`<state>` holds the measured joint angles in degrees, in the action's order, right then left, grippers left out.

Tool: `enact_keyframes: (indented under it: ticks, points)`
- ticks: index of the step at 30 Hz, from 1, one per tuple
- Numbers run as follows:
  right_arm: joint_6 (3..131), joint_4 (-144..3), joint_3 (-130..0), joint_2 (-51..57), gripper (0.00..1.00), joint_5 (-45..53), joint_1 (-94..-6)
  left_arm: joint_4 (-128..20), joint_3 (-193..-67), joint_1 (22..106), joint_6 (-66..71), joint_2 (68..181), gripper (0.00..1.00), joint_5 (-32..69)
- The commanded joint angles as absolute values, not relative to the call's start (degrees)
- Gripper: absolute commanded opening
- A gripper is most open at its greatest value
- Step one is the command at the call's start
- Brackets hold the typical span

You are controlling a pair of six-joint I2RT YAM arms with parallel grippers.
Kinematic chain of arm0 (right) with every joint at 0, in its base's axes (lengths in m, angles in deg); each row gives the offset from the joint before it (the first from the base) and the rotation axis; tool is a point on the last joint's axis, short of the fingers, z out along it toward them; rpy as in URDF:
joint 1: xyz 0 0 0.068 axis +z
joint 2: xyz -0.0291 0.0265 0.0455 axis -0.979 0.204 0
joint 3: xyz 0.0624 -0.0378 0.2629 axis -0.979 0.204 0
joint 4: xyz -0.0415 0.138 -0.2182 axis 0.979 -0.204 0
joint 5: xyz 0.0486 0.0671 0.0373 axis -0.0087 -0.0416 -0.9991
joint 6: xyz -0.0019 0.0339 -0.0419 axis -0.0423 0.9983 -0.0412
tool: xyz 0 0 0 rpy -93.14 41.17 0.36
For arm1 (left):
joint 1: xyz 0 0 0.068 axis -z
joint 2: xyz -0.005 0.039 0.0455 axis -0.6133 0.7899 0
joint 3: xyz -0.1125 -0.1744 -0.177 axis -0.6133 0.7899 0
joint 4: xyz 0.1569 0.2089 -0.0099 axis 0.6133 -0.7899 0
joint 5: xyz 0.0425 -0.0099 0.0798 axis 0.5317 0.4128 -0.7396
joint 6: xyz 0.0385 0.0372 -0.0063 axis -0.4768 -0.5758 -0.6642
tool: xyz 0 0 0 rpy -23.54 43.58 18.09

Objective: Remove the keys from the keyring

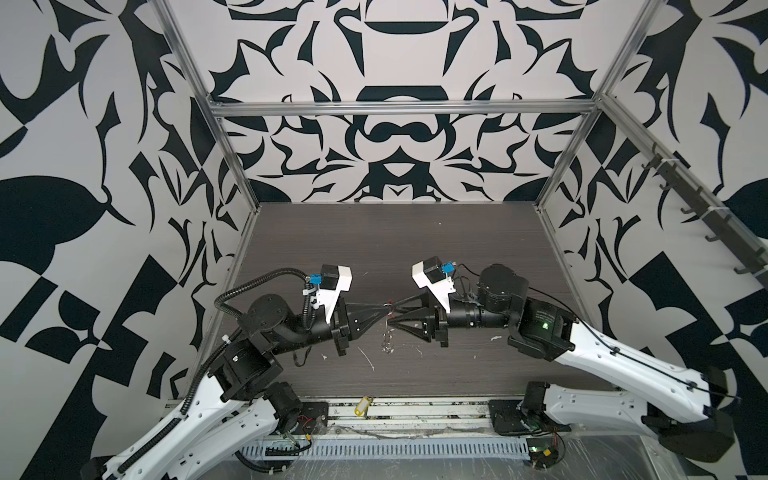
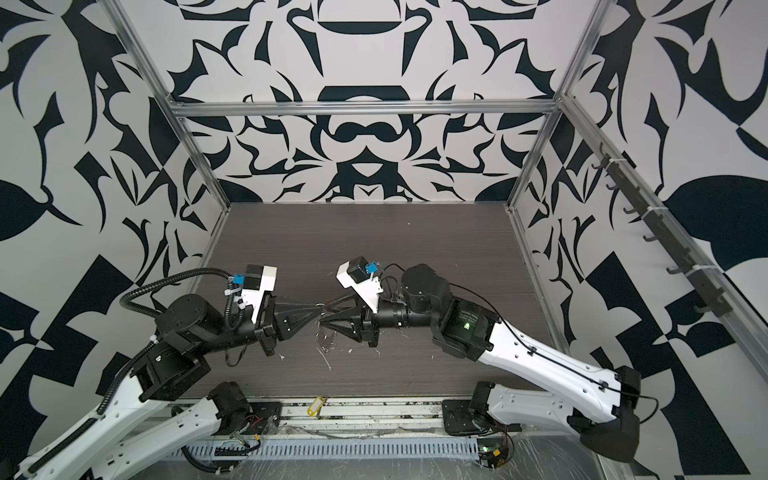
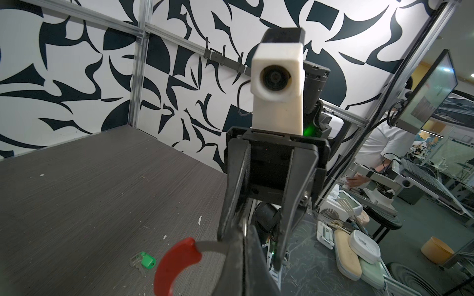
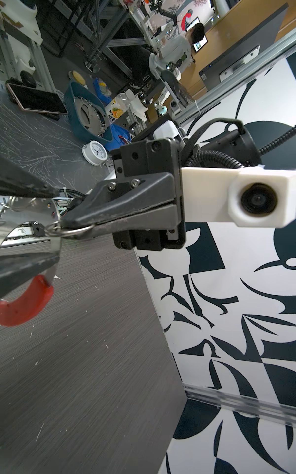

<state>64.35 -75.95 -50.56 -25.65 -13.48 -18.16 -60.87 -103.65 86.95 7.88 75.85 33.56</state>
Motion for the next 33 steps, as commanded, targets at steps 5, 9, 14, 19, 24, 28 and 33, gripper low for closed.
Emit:
enact_keyframes:
  ticks: [5, 9, 14, 19, 24, 28, 33]
  points:
    - [64.42, -77.57, -46.88, -31.52, 0.48, -7.81, -18.38, -62.03, -102.27, 86.87, 8.42, 72.35, 0.0, 25.91]
    - [66.1, -78.79, -42.8, -33.17, 0.48, -6.82, -18.38, -63.82, -99.71, 86.87, 10.98, 70.56, 0.0, 18.44]
    - [66.61, -81.81, -38.76, -30.18, 0.44, -9.3, -18.26, -69.03, -97.05, 86.87, 16.46, 70.99, 0.0, 7.13]
    - [64.97, -81.2, -35.66, -22.05, 0.43, -7.65, -13.6, -72.73, -95.57, 86.87, 20.34, 69.65, 0.0, -0.91]
    - [61.43, -80.5, -36.74, -10.11, 0.39, -3.08, -7.09, -78.14, -95.66, 86.87, 22.82, 66.36, 0.0, -10.9]
    - [58.35, -79.92, -38.49, -1.48, 0.39, -0.27, -3.9, -82.6, -95.35, 86.82, 25.76, 66.25, 0.0, -16.32]
    - [55.03, -79.57, -40.57, 5.92, 0.38, 3.37, -0.54, -84.1, -95.34, 86.87, 27.59, 68.19, 0.0, -16.72]
